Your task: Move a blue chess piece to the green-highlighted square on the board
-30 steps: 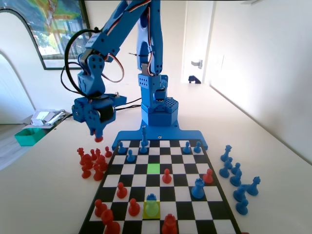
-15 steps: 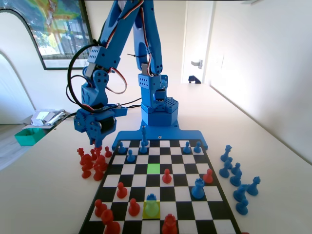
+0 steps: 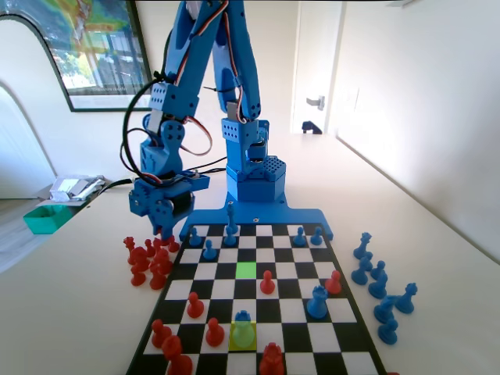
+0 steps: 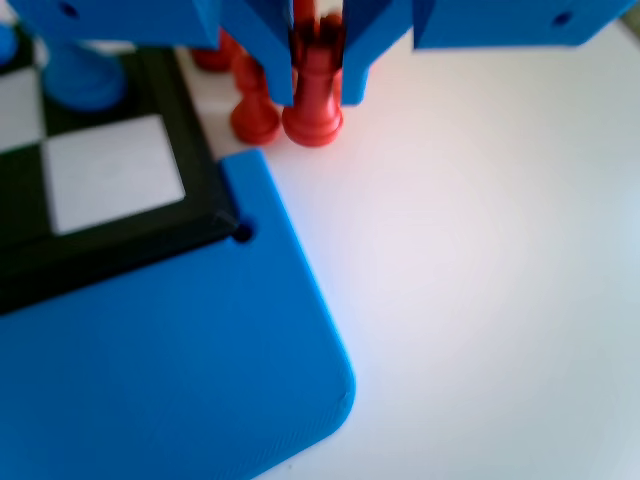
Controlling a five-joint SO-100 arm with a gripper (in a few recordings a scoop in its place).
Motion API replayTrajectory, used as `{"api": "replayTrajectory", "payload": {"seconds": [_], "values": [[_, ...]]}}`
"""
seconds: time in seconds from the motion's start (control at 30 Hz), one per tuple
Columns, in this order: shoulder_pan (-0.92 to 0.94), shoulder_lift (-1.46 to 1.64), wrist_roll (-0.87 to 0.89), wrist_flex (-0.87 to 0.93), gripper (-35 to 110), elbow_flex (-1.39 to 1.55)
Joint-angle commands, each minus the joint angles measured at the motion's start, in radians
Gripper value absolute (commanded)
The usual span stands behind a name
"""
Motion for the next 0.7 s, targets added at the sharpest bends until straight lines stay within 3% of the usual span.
{"api": "replayTrajectory", "payload": {"seconds": [0.0, 0.43, 0.67], "values": [[0.006, 0.023, -0.018, -0.029, 5, 0.020], [0.009, 0.021, -0.046, -0.067, 11, 0.034], [0.014, 0.049, -0.074, 0.054, 10, -0.028]]}}
